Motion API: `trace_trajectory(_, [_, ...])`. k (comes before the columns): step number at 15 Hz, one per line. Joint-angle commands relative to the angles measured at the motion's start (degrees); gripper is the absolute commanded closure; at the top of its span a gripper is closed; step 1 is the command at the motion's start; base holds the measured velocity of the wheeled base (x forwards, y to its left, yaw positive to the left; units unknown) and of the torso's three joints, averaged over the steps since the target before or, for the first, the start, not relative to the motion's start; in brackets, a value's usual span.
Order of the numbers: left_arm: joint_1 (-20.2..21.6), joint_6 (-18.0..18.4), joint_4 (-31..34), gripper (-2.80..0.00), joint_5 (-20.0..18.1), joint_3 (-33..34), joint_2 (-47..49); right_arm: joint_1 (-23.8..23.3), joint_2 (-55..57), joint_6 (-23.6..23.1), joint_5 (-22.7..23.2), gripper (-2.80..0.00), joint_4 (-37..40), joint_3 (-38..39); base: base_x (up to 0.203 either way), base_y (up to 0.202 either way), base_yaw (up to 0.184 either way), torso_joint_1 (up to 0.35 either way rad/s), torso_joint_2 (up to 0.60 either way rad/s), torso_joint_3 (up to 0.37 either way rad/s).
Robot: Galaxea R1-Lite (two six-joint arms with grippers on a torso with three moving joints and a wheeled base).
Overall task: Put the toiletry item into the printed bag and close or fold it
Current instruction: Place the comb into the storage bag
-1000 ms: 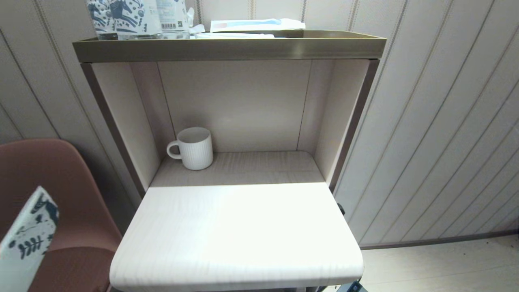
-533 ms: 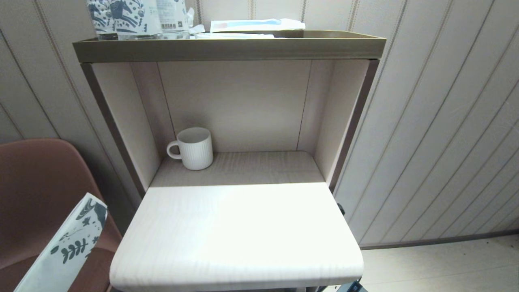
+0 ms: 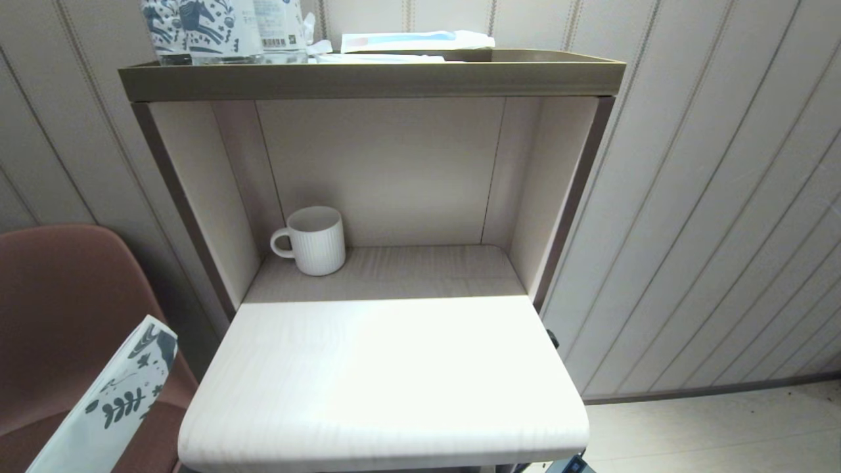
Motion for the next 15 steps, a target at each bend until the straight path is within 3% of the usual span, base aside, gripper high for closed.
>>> trace_trajectory(1, [0.02, 0.06, 0.09, 0.0, -0.01, 0.01, 0.0, -0.67, -4.37, 0.84, 2.72, 0.0, 7.39, 0.1, 0.0, 0.0, 0.0, 0.0, 0.0, 0.0])
trace_trajectory(5, [0.02, 0.06, 0.08, 0.0, -0.01, 0.01, 0.0, -4.9, -1.2, 0.84, 2.72, 0.0, 35.1, -9.43, 0.0, 0.0, 0.0, 0.0, 0.0, 0.0])
trace_trajectory(7, [0.02, 0.06, 0.08, 0.0, -0.01, 0.01, 0.0, -2.08, -0.67, 0.84, 2.72, 0.0, 35.99, -9.66, 0.0, 0.0, 0.0, 0.0, 0.0, 0.0])
trace_trajectory(9, [0.02, 0.06, 0.08, 0.0, -0.01, 0.01, 0.0, -2.27, -0.51, 0.84, 2.72, 0.0, 35.29, -9.5, 0.0, 0.0, 0.0, 0.0, 0.0, 0.0])
trace_trajectory(12, [0.02, 0.06, 0.08, 0.0, -0.01, 0.01, 0.0, -9.13, -0.38, 0.84, 2.72, 0.0, 28.67, -9.3, 0.0, 0.0, 0.0, 0.0, 0.0, 0.0])
trace_trajectory(13, [0.02, 0.06, 0.1, 0.0, -0.01, 0.01, 0.0, -12.34, -0.42, 0.84, 2.72, 0.0, 23.84, -9.39, 0.0, 0.0, 0.0, 0.0, 0.0, 0.0])
trace_trajectory(15, [0.02, 0.06, 0.11, 0.0, -0.01, 0.01, 0.0, -15.91, -0.62, 0.84, 2.72, 0.0, 5.15, -9.43, 0.0, 0.0, 0.0, 0.0, 0.0, 0.0])
